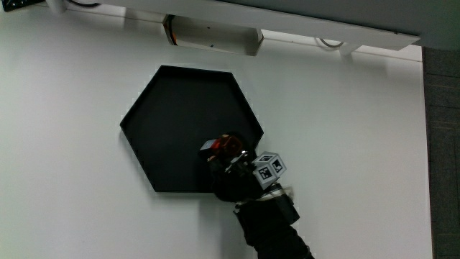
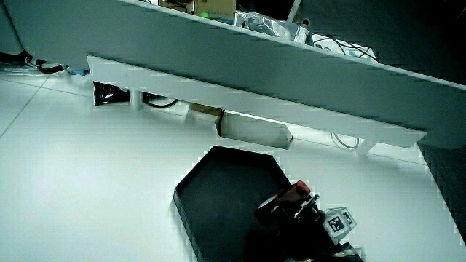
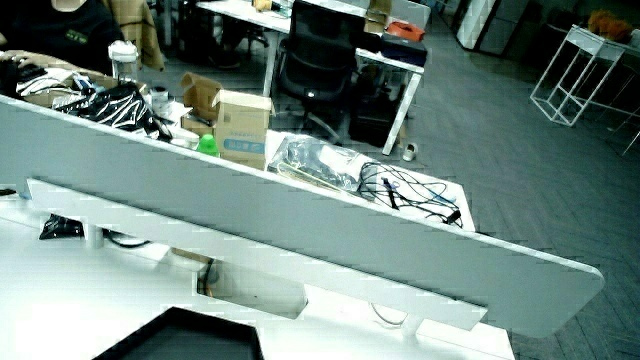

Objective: Place disinfectant into plate

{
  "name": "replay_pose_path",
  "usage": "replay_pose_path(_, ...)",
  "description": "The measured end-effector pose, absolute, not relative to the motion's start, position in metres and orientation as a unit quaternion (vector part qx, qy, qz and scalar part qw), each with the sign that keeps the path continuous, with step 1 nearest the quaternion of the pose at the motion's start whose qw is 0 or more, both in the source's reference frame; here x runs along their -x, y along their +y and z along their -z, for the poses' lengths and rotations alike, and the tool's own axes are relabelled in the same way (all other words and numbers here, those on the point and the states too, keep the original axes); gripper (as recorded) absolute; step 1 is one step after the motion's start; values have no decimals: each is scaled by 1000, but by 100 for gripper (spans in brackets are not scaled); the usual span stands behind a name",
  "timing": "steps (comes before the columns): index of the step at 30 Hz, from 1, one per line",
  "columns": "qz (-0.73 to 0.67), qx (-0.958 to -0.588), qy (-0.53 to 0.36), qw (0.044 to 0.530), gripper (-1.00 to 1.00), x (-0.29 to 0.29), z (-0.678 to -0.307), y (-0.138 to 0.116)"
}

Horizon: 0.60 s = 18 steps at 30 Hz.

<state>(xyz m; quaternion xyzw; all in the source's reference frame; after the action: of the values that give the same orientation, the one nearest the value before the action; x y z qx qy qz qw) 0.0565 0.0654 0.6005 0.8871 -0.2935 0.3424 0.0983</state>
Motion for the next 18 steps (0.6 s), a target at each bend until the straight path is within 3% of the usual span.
replay_pose_path(18,-267,-887,-335,171,0,-29,-610,75)
